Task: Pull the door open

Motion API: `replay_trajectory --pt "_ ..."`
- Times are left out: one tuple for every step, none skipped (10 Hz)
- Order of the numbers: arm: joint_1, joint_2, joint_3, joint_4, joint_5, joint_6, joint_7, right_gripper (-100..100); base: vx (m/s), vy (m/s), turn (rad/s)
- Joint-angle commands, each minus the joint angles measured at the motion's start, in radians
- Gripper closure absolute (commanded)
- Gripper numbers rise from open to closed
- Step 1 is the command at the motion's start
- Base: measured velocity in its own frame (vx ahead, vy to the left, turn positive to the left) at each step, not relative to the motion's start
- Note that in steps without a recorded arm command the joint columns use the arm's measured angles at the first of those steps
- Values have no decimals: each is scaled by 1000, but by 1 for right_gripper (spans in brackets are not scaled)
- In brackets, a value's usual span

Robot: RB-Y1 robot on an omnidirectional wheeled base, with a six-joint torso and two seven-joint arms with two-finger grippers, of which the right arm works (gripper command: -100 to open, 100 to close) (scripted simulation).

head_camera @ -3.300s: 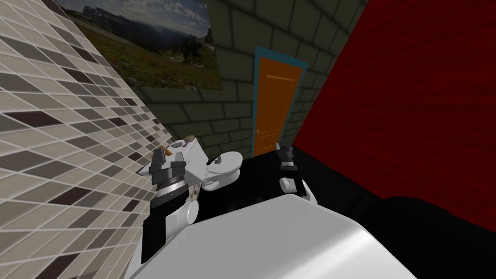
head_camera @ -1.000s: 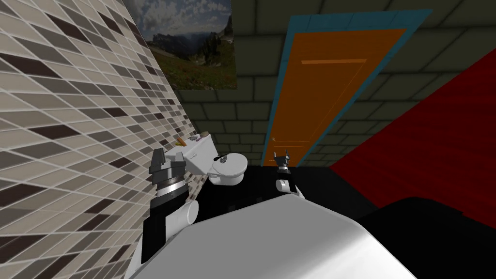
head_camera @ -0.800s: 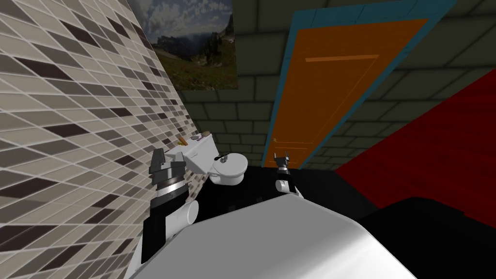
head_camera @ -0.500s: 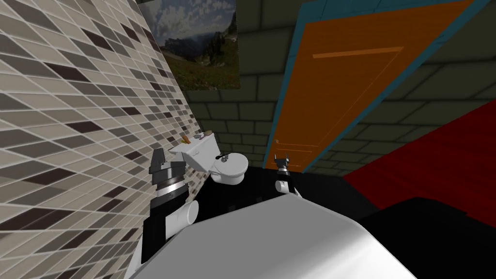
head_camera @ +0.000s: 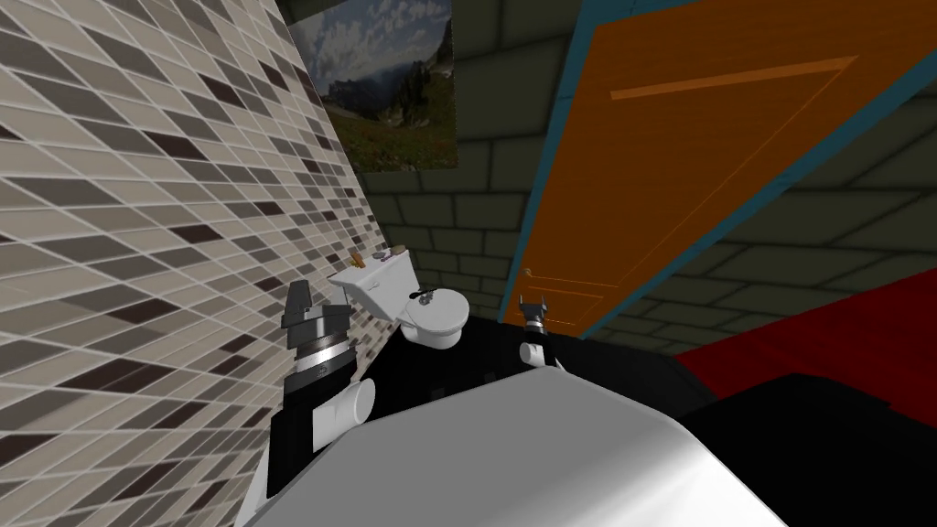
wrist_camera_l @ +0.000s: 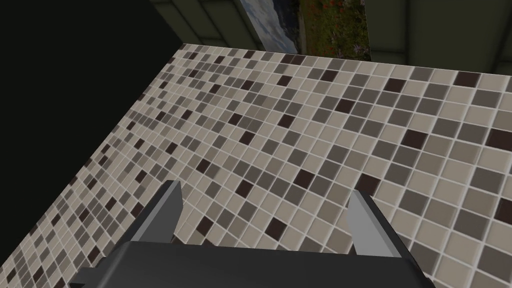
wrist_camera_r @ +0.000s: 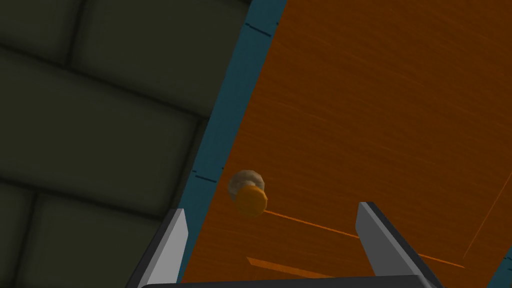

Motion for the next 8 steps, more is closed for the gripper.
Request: replay_trajectory --pt "-11 0 -1 38 -25 -11 -31 -100 16 -126 209" --pt "-18 -1 -2 60 -39 -18 -49 -100 9 -116 201" --pt "-24 -1 -2 83 -54 -24 -68 -100 13 -102 156" --pt "-30 -1 -3 104 -68 -31 -84 -100 22 -118 131" --pt "-36 -1 -3 125 -81 -37 -100 -100 7 -134 181" --pt "-42 -1 -4 146 -95 -43 -117 -100 -7 -119 153" --pt "-48 -1 -4 166 -108 -49 -133 -100 1 -118 156" --pt "-59 -2 -5 205 -133 -60 -164 -100 2 -157 241"
